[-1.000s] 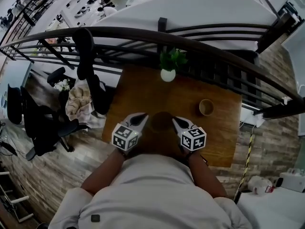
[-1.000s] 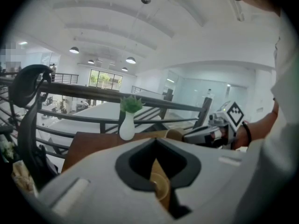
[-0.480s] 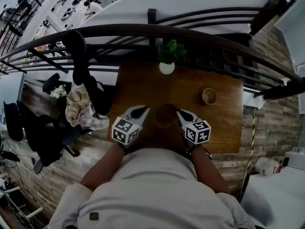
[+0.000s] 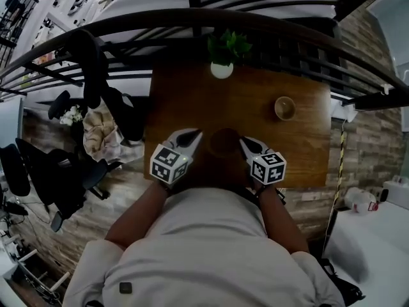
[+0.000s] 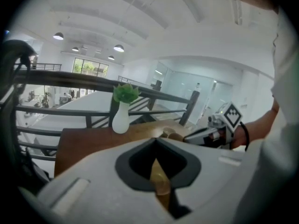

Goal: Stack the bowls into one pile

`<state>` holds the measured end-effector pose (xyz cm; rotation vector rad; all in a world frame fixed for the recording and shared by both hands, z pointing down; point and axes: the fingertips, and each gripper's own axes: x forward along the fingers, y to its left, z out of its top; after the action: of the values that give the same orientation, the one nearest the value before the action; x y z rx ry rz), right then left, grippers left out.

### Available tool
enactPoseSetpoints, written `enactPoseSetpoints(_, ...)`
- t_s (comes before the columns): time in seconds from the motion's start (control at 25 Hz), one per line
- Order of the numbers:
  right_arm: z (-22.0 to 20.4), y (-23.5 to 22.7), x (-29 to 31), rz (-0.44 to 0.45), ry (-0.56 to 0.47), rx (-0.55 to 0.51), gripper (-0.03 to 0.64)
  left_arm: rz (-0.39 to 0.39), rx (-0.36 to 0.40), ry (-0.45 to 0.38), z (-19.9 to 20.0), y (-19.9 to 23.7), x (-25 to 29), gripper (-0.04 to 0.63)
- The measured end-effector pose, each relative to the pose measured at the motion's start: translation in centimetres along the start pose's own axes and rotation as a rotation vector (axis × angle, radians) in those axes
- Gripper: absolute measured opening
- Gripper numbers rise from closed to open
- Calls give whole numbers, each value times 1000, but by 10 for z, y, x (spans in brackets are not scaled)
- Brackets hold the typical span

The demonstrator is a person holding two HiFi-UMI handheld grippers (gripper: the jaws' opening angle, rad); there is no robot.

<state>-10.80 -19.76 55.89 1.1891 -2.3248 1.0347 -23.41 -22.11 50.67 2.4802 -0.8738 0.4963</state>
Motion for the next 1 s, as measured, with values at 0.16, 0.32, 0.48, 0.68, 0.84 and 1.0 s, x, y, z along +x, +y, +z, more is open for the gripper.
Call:
enactPoseSetpoints(0.16,-22,-10,5,-5,39,32,14,-22,-16,42,-20,-2,12,5)
enactPoseSetpoints(0.32,-39,-19,12,-3,70,59,15,-32,-42,84,-43,-1,22,5)
enactPoseSetpoints(0.48,-55,-23,17,5,98,75,15,-39,-59,112,-58,-6,26,5)
enactPoseSetpoints(0.68,-62,-28,27,12,114,74,14,-36,-82,137,-71,-3,31,5)
enactPoseSetpoints(0.84,-66,-30,33,21,127,75,15,-26,-97,144,-78,1,32,5)
enactPoseSetpoints(1.0,-68,-31,40,30,135,74,14,-22,-106,147,-82,3,32,5)
